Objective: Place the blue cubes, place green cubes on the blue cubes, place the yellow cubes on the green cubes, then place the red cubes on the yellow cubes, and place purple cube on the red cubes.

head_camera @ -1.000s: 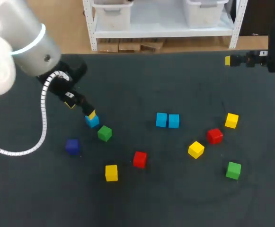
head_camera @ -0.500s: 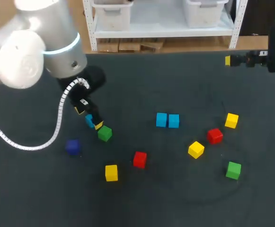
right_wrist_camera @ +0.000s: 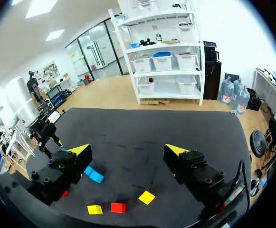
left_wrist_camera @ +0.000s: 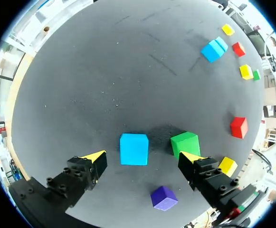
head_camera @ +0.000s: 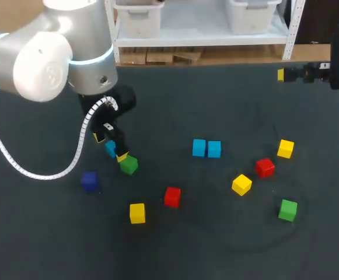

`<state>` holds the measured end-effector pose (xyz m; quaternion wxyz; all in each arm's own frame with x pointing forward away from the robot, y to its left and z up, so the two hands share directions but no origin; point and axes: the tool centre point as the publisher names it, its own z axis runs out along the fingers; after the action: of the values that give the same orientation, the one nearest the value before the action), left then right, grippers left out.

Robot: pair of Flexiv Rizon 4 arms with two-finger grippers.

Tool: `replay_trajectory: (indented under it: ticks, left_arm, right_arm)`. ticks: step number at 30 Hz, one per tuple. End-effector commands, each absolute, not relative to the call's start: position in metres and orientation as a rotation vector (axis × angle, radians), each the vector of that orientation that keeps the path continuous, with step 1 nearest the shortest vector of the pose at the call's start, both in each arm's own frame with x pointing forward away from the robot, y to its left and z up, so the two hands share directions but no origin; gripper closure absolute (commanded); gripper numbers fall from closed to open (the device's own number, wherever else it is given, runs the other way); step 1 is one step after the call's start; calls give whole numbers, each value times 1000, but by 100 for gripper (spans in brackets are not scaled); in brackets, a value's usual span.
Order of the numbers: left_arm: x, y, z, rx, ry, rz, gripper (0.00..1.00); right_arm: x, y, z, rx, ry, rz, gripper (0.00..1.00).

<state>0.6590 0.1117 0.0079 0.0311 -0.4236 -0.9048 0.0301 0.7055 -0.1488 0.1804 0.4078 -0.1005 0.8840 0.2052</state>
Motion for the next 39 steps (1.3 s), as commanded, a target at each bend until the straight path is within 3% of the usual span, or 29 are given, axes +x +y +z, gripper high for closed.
replay_trajectory:
  ticks: [1,3,5,6,7,12,16,19,29,39]
  left_arm:
    - [664,111,4,-1305,-2775,85,0]
    - [664,111,4,-1308,-2775,83,0]
    - [666,112,3,-1311,-2775,64,8]
    - [666,112,2,-1310,-2775,62,35]
    - [666,112,2,-1309,-2774,61,52]
    - [666,112,1,-1314,-2772,59,72]
    - [665,111,1,-1315,-2772,57,74]
    - [666,112,1,-1309,-2778,56,100]
    - [667,109,21,-1385,-2768,23,100]
    - [679,74,51,-1831,-2590,110,100]
  right_arm:
    - [706,-150,180,-256,2228,520,0]
    - [706,-150,180,-256,2228,520,0]
    - [706,-150,180,-256,2228,520,0]
    - [706,-150,180,-256,2228,520,0]
    - [706,-150,180,-256,2228,520,0]
    - [706,-150,180,-256,2228,520,0]
    - [706,-150,180,-256,2228,520,0]
    - [706,-150,180,-256,2228,520,0]
    - [706,-150,180,-256,2228,520,0]
    - [706,-150,180,-256,2228,520,0]
